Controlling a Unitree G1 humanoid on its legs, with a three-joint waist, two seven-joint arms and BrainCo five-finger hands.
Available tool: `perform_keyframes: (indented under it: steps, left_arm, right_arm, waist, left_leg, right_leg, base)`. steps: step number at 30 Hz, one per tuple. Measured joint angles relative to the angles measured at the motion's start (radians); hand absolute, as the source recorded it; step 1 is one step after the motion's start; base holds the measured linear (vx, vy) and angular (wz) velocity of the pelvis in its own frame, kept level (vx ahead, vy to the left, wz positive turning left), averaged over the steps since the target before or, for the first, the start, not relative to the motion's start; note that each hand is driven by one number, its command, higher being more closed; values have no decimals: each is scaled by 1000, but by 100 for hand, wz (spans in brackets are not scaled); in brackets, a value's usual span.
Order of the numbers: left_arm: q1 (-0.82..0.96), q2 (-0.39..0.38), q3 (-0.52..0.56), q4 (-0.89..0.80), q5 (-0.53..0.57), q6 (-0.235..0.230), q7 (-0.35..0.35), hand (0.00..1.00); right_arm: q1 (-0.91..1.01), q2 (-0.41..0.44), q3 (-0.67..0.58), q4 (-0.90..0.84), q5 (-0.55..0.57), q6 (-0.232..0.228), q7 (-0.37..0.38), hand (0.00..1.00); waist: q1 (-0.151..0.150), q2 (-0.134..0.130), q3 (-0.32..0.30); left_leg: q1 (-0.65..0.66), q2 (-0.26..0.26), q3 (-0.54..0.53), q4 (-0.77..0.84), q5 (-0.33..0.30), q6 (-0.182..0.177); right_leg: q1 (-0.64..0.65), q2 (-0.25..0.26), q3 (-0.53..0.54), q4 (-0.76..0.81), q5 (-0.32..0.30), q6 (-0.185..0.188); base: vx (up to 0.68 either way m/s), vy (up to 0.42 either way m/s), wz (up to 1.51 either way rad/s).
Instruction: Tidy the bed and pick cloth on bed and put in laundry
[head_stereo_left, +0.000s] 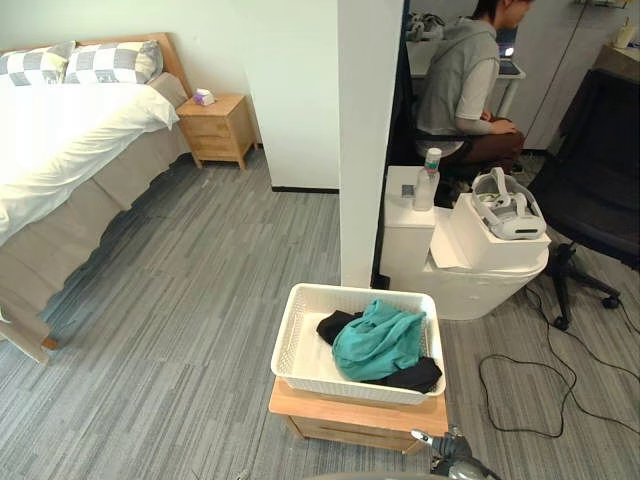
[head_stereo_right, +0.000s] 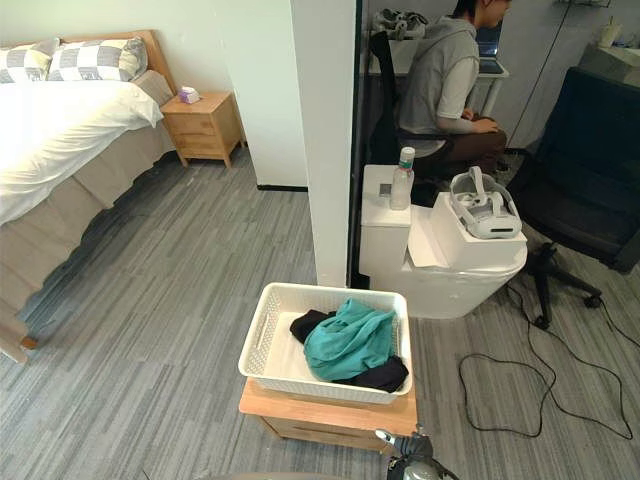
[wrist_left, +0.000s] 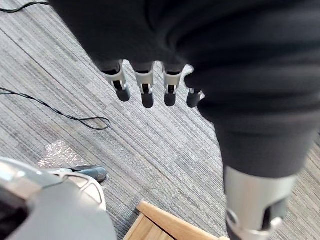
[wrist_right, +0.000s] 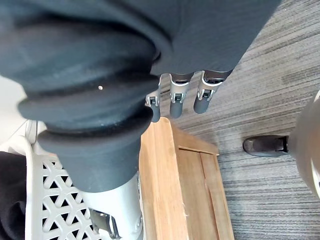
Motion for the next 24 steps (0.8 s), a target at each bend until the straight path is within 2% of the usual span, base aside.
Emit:
perform_keyframes:
  steps: [3,6,9,10,11,12,13,14,15,16,17,20,22,23,24]
  left_arm:
    - [1,5,-39,-28,-21,-2,1,0]
    - [1,5,-89,-71,-90,-5,1,0]
    - [4,-5,-160,-139,-169,-21,2,0]
    - [-2,-4,-200,-153,-202,-30,1,0]
    - [-2,-3,-227,-178,-215,-41,-1,0]
    - [-2,-2,-235,-192,-221,-48,1,0]
    - [-4,2,-237,-211,-227,-54,1,0]
    - [-7,10,-239,-227,-227,-60,2,0]
    - [-11,14,-240,-226,-227,-63,2,0]
    - [-11,10,-241,-225,-232,-63,2,0]
    - [9,1,-241,-225,-245,-61,2,0]
    - [31,0,-249,-222,-257,-47,2,0]
    - [31,1,-249,-227,-258,-48,2,0]
    - [23,10,-249,-233,-258,-48,2,0]
    - [14,15,-253,-237,-258,-49,2,0]
  right_arm:
    - [43,9,0,-81,33,-5,1,0]
    - [107,12,0,-149,74,-15,1,0]
    - [181,22,-8,-220,136,-23,1,0]
    - [196,26,-9,-233,153,-30,1,0]
    - [204,28,-8,-240,158,-33,2,0]
    - [207,29,-7,-243,161,-34,2,0]
    - [210,35,3,-247,162,-38,2,0]
    - [217,38,7,-245,161,-39,2,0]
    - [218,38,7,-240,163,-38,3,0]
    - [217,35,5,-235,170,-37,3,0]
    - [213,16,2,-234,177,-36,3,0]
    - [203,-7,-2,-213,179,-35,2,0]
    - [189,-10,-2,-188,175,-27,0,0]
    - [171,-10,-17,-164,167,-24,0,0]
    - [149,-11,-26,-146,157,-18,-2,0]
  waist:
    - [-1,-3,22]
    - [-2,-8,40]
    - [-9,-16,52]
    - [-10,-17,60]
    - [-8,-29,61]
    - [-8,-32,60]
    - [-12,-44,64]
    - [-8,-62,68]
    - [-6,-67,74]
    - [-5,-73,81]
    - [-4,-54,86]
    - [-5,-29,93]
    - [5,-35,97]
    - [21,-40,104]
    - [23,-43,114]
  left_leg:
    - [22,0,1,0,0,0]
    - [44,-1,-6,0,0,0]
    - [54,-8,-44,1,-1,3]
    - [56,-14,-66,1,-2,5]
    - [52,-20,-86,0,-1,7]
    - [46,-23,-101,1,-4,11]
    - [29,-31,-140,1,2,16]
    - [6,-45,-172,0,12,18]
    - [-1,-51,-186,0,13,18]
    - [-12,-49,-202,0,13,18]
    - [-16,-44,-230,1,24,15]
    - [-25,-33,-299,2,54,8]
    - [-39,-26,-341,8,69,1]
    - [-60,-25,-349,34,70,1]
    - [-94,-25,-344,76,77,10]
  right_leg:
    - [24,-1,1,7,-4,-1]
    - [29,-11,-5,66,-38,4]
    - [25,-34,-30,151,-91,6]
    - [14,-51,-44,209,-128,6]
    - [-9,-63,-41,281,-164,2]
    - [-29,-66,-2,331,-188,-13]
    - [-55,-65,101,376,-215,-21]
    - [-59,-72,151,380,-252,-3]
    - [-58,-82,145,378,-267,9]
    - [-56,-91,120,381,-275,2]
    - [-40,-91,87,382,-280,6]
    - [9,-79,15,355,-283,5]
    - [32,-73,-30,345,-282,4]
    - [33,-72,-45,345,-283,2]
    - [37,-69,-67,348,-284,0]
  base:
    - [-17,-6,1]
    - [-66,-6,12]
    - [-55,-4,34]
    - [-54,-37,48]
    - [-51,-49,53]
    - [-38,-57,70]
    - [-17,-44,94]
    - [-10,-52,98]
    - [-9,-76,86]
    - [0,-112,72]
    - [3,-110,65]
    - [26,-103,71]
    - [51,-128,69]
    - [16,-82,54]
    - [-49,-84,85]
